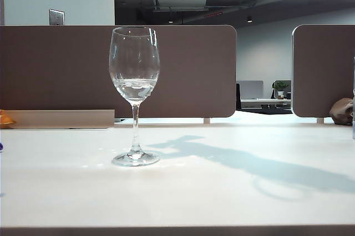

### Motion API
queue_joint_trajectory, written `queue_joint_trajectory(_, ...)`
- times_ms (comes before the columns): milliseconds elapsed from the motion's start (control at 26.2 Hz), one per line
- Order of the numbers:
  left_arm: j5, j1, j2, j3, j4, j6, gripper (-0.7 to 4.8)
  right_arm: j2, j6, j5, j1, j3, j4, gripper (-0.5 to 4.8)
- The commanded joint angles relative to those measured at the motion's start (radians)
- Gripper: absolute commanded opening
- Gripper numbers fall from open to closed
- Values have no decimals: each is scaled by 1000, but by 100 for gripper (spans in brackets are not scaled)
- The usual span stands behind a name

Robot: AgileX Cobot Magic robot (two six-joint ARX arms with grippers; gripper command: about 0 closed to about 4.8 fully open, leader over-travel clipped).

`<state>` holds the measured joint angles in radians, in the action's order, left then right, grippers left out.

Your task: Pick up the jigger and pour the water inside into the glass.

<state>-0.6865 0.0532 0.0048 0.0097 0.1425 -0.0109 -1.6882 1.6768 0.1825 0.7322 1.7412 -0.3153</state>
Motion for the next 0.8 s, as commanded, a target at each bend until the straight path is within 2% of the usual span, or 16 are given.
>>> queue_joint_trajectory(38,-8,-2,1,-1,-2,-8,-5,5,-127,-1,0,10,36,-1)
queue_joint_trajectory(229,-8,-2,1,-1,-2,-8,-5,14,-541,1,-17,9,16,-1)
queue_joint_trajectory(344,-8,-2,1,-1,-2,-8,-5,28,-814,-25,-37,8,-3,-1)
queue_joint_trajectory(458,-8,-2,1,-1,-2,-8,-5,51,-1030,-67,-78,-2,-41,-2)
queue_joint_trajectory(688,-8,-2,1,-1,-2,-8,-5,228,-1101,-147,-148,-293,54,-2)
queue_joint_trajectory(726,-9,-2,1,-1,-2,-8,-5,281,-1150,-180,-167,-386,113,-1)
queue_joint_trajectory(802,-8,-2,1,-1,-2,-8,-5,323,-1205,-212,-185,-469,173,-1)
